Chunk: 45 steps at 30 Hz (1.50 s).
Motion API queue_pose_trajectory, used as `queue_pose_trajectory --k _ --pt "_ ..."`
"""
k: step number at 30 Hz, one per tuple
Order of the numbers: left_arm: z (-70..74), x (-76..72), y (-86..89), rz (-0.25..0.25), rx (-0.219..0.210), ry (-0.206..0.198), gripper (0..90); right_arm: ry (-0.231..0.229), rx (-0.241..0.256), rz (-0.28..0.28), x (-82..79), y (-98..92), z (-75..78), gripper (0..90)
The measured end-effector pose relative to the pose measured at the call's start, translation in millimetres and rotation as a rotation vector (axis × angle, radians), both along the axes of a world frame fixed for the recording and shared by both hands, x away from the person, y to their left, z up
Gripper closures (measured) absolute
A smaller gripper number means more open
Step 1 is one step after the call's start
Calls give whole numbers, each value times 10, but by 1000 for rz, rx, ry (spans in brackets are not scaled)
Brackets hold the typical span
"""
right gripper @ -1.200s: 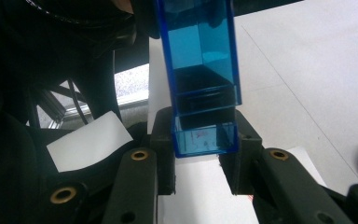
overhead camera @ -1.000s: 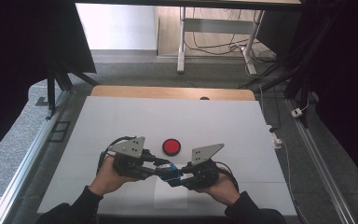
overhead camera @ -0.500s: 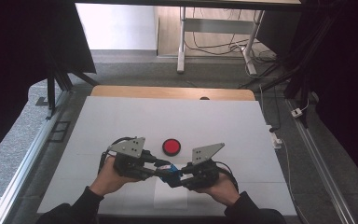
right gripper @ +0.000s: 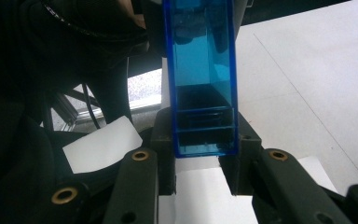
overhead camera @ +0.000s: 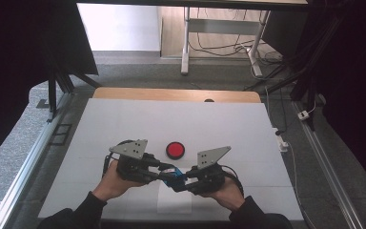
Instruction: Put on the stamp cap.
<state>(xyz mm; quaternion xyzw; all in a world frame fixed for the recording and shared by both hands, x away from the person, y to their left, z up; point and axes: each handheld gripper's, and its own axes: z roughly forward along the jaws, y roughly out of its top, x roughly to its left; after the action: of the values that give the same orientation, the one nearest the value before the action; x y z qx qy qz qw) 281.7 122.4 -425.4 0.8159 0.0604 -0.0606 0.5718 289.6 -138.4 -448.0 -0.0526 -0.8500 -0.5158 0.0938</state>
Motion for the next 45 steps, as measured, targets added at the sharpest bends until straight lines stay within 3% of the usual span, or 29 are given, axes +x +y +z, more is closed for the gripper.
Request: queue_pose_trajectory --k 8,14,17,34,45 --pt "26 -2 -11 9 29 -24 699 -11 -10 -12 -2 5 -6 681" --pt "34 8 -13 35 35 7 699 -36 -13 -51 -28 20 -5 643" --pt "45 0 -21 44 51 -1 699 -40 -14 -64 -32 17 -1 626" --pt "122 -7 72 102 72 -7 698 -64 -40 -136 -36 -16 -22 440" --pt "163 8 172 173 120 -18 698 -96 -82 -225 -59 -60 -14 322"
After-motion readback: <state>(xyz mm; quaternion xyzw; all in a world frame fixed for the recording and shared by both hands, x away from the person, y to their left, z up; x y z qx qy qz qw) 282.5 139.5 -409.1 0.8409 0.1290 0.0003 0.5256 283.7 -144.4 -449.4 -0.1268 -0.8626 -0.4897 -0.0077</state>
